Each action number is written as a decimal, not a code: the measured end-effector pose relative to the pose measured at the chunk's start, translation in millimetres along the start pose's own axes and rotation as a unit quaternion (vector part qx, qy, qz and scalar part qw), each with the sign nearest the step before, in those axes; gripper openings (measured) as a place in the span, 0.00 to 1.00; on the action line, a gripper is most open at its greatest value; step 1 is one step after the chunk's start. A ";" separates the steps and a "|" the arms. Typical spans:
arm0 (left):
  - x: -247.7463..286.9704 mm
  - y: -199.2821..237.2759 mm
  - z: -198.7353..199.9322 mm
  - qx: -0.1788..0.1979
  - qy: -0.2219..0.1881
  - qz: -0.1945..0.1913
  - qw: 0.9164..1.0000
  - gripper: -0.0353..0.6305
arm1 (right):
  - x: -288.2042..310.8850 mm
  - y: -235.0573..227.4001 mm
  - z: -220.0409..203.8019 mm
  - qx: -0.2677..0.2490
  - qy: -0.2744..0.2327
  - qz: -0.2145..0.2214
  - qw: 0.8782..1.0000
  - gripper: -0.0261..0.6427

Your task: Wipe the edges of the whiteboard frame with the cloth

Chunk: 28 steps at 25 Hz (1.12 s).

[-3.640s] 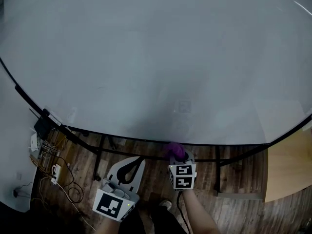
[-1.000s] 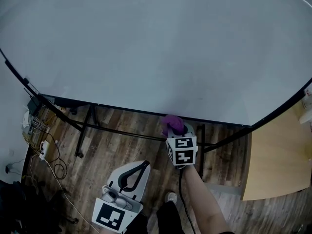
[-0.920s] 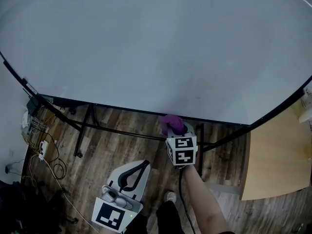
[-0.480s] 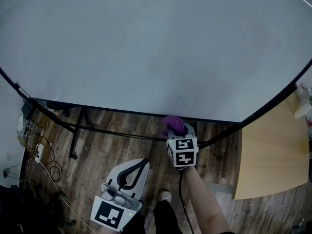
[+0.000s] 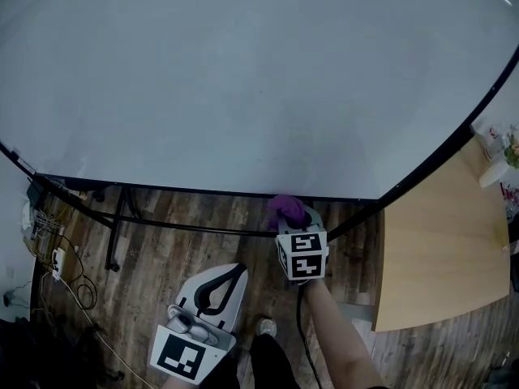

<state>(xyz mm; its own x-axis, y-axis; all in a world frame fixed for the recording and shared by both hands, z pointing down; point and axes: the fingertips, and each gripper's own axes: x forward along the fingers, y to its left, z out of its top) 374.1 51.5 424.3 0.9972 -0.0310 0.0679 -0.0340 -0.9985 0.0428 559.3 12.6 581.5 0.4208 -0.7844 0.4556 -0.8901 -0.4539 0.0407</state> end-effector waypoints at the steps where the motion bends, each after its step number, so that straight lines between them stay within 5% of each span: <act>1: 3.3 -3.5 -0.1 0.000 0.000 -0.002 1.000 0.08 | -2.0 -5.9 -1.5 0.002 0.000 -0.003 1.000 0.17; 28: 89.1 -90.8 -1.5 -0.008 0.001 -0.073 0.997 0.08 | -61.2 -155.3 -33.0 0.041 0.004 -0.091 0.995 0.17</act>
<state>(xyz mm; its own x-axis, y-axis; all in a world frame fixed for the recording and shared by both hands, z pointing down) 465.9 139.4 427.9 0.9914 0.1155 0.0623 0.1112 -0.9914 0.0683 666.0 145.1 576.7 0.5719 -0.6835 0.4536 -0.7820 -0.6213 0.0497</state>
